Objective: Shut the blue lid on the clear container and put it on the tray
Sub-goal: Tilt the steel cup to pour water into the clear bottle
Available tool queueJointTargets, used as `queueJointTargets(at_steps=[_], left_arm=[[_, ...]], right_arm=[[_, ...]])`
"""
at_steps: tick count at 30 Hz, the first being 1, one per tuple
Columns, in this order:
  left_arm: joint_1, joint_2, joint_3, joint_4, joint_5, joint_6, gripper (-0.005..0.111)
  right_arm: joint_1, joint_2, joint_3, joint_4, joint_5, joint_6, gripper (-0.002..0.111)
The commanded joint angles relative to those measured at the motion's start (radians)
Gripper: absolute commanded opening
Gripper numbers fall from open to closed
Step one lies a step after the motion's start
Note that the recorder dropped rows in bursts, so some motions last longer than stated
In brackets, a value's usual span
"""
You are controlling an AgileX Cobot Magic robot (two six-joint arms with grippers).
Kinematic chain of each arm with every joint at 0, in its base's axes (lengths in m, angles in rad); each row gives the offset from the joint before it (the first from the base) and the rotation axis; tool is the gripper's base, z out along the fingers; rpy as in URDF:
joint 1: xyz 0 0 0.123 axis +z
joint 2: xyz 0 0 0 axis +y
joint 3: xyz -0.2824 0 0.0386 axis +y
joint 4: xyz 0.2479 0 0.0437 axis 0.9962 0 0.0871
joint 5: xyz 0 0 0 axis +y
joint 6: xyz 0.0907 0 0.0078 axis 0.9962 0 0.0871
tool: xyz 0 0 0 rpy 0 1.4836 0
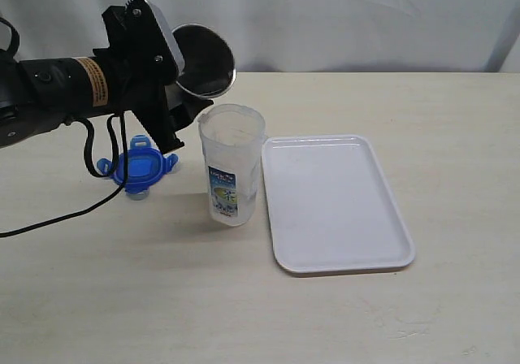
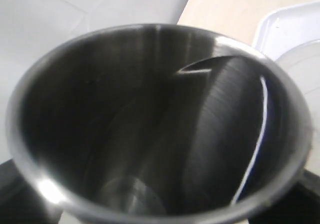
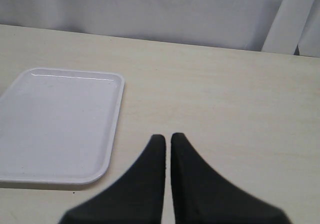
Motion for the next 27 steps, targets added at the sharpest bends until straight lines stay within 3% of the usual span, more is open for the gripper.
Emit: queueJointTargets(at_steps=[1, 27], left_arm=[[-0.001, -0.009, -0.019, -0.009, -0.064, 0.033, 0.000], [-0.001, -0.009, -0.019, -0.011, -0.063, 0.166, 0.000]], right_arm=[[-0.004, -0.005, 0.004, 0.006, 0.001, 0.001, 0.005], [-0.004, -0.005, 0.004, 0.006, 0.001, 0.001, 0.005]])
